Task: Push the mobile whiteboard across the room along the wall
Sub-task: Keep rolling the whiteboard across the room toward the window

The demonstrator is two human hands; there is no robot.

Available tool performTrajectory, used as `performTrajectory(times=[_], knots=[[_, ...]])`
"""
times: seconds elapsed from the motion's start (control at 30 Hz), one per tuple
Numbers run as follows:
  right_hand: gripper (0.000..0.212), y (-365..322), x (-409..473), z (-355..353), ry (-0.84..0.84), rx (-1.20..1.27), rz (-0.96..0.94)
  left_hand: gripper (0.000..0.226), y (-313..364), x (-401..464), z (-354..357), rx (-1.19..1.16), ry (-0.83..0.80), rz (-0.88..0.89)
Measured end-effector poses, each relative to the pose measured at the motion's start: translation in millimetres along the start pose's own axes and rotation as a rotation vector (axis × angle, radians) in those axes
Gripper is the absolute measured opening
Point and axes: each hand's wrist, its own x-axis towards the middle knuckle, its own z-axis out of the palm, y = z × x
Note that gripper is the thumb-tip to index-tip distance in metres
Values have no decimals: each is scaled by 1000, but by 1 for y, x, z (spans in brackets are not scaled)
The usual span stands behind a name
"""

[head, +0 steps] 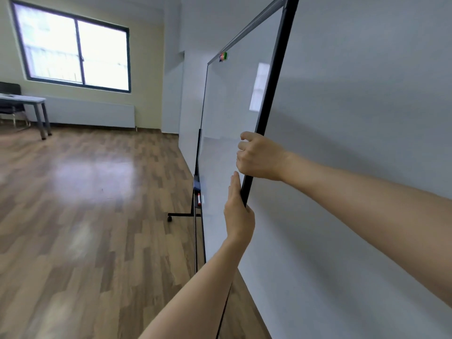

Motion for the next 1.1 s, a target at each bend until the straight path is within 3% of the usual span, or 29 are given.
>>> performTrajectory(times=[0.73,1.1], knots=[[39,33,221,318,-107,21,8,104,-172,340,79,-12,-47,-28],[39,52,323,484,-72,-1,53,102,-252,508,131,21,-26,-50]])
